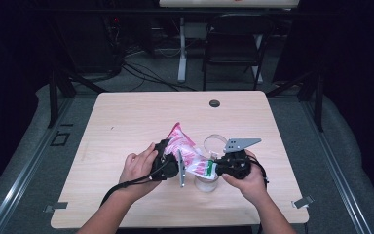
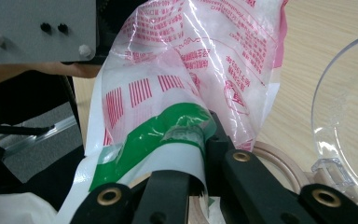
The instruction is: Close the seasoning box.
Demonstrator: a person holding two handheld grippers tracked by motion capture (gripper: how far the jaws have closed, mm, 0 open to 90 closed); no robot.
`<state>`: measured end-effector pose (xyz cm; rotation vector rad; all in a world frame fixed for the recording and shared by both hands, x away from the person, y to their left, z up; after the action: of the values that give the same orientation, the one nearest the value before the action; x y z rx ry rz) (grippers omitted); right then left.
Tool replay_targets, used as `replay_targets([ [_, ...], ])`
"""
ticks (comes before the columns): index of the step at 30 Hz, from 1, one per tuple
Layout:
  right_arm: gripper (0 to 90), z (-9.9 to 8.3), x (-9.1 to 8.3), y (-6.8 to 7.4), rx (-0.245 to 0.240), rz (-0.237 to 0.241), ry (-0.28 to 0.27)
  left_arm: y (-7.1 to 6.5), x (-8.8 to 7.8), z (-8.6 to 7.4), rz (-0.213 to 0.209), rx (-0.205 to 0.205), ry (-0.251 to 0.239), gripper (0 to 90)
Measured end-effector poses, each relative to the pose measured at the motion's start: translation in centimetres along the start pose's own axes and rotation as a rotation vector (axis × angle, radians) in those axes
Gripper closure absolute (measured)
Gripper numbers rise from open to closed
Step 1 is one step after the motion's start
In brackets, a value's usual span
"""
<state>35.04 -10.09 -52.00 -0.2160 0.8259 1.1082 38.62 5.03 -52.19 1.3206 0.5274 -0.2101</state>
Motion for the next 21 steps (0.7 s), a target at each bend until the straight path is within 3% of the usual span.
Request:
replay_targets([
  [21,90.0,-0.78,-0.08,-0.25,0.011,-0.017,0.009,0.33,-0.33,0.90,0.039,0.030,-0.008,60.6],
])
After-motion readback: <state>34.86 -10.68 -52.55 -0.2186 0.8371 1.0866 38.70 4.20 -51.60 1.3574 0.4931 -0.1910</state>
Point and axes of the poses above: each handheld gripper's, and its own axes: x roughly forward along the jaws, z roughly out of its top, y roughly to its left, the point moved 9 cm from there along x, roughly forward along the jaws, and after that the axes turned 15 degrees about y, right-handed, at the moved point
